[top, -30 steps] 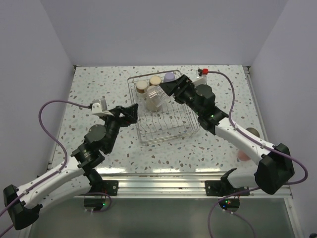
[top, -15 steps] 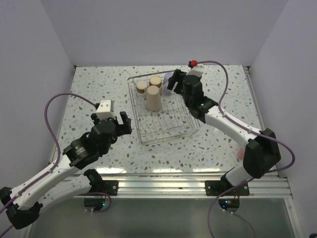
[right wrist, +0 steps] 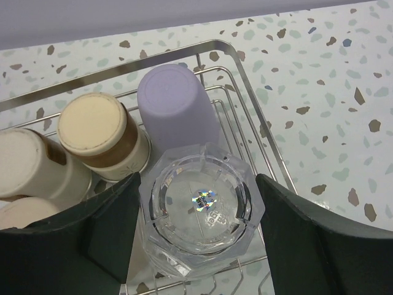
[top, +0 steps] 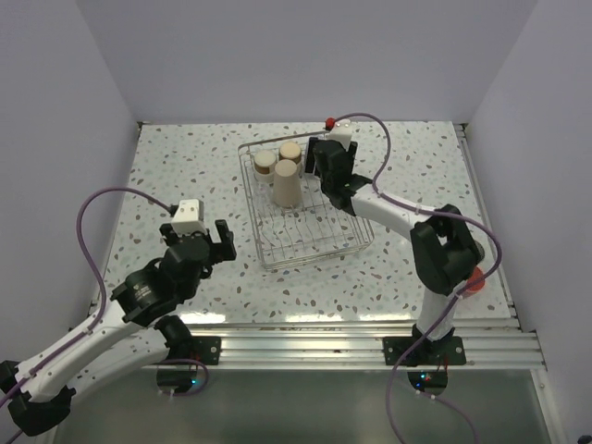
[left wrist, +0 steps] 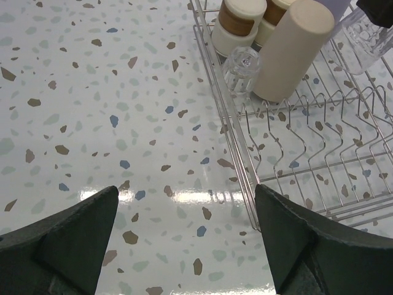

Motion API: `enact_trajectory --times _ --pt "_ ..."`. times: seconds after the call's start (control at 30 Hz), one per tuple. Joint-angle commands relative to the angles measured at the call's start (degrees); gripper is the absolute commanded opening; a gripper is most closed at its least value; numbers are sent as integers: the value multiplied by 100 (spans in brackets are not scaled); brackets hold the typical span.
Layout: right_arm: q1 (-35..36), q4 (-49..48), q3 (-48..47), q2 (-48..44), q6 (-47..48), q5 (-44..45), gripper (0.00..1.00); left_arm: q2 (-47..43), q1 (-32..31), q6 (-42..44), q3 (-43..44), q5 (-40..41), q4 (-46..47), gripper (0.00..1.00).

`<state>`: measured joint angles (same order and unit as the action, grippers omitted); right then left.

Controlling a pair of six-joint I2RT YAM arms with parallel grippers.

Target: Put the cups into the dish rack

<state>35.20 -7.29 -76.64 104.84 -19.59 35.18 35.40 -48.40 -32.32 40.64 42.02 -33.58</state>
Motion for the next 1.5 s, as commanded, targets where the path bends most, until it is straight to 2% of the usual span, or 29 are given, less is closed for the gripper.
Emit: enact_trajectory --times 0.0,0.43,0.5,0.53,0.57,0.67,0.87,0.93,1.13,1.3,1.47 --pt "-4 -378 -395 256 132 349 0 46 -11 50 -4 43 10 95" --pt "-4 -458 -518 968 -62 306 0 -191 -11 32 -21 87 -17 96" --pt "4 -414 -545 986 -45 270 13 -174 -3 32 -13 78 -17 96" --pt "4 -388 -554 995 -53 270 26 -174 -11 32 -13 78 -25 96" --pt "13 -352 -554 995 -62 270 48 -165 -3 32 -13 78 -25 96" --pt "13 -326 -510 933 -80 279 67 -130 -3 -3 14 87 -60 96" --pt "13 -326 -413 635 -71 288 81 -156 -11 -38 23 96 -104 96" --pt "13 -291 -404 556 -71 314 91 -165 -3 -64 31 105 -122 96" --pt "4 -317 -203 64 -106 314 95 -174 -3 -100 58 131 -149 96" --pt "13 -326 79 -814 -10 314 95 -86 -3 103 102 -150 211 96" --pt "4 357 184 -1833 184 568 98 588 -3 67 286 -1185 1089 95"
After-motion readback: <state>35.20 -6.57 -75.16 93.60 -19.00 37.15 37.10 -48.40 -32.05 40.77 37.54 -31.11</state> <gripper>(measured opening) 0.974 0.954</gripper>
